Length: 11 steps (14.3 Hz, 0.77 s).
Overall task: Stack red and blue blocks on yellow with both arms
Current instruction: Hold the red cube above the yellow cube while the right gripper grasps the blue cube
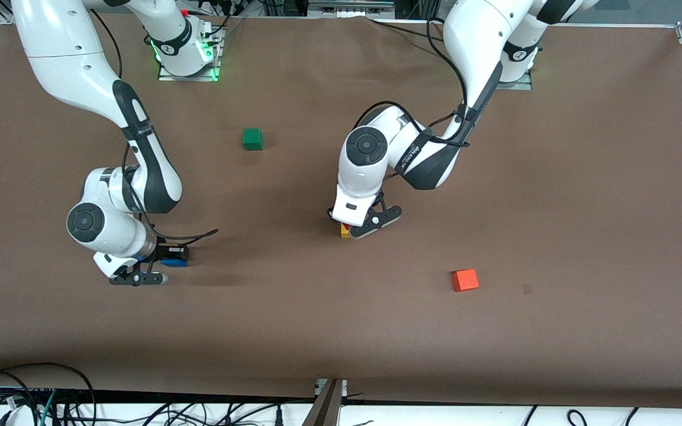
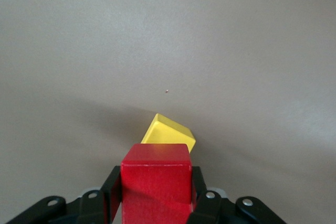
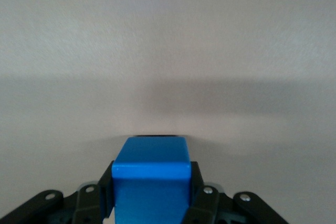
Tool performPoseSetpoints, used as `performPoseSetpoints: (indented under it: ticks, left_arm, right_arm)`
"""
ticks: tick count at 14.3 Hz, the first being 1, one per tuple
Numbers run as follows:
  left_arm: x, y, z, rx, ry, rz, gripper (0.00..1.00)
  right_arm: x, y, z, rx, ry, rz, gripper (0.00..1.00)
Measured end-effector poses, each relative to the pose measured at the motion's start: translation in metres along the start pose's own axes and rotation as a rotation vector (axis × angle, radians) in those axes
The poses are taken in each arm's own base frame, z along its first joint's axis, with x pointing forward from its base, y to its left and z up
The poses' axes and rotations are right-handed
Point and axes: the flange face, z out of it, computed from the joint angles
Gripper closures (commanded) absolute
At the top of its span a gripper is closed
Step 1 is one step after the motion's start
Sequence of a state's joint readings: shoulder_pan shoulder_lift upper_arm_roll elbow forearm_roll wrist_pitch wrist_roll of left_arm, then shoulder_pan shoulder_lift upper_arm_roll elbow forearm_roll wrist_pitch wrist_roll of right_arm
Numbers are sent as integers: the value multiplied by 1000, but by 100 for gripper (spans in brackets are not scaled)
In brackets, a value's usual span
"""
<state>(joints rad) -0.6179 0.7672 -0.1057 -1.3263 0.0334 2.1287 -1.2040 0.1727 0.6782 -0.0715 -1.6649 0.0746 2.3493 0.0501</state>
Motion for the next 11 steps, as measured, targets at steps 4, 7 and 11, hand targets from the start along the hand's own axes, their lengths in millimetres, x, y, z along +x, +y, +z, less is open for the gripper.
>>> performPoseSetpoints:
  ticks: [4,7,11]
  left_arm:
    - [2,3,-2,6,-3,19,100]
    - [6,7,-13,14,-4,17,100]
    - [10,12,-9,33,-13,29,100]
  right_arm:
    - [9,-5,-51,9,-7,-8,54]
    - [15,-11,-89,14,-15,-16,54]
    - [23,-19,-132,17,-41,-29,54]
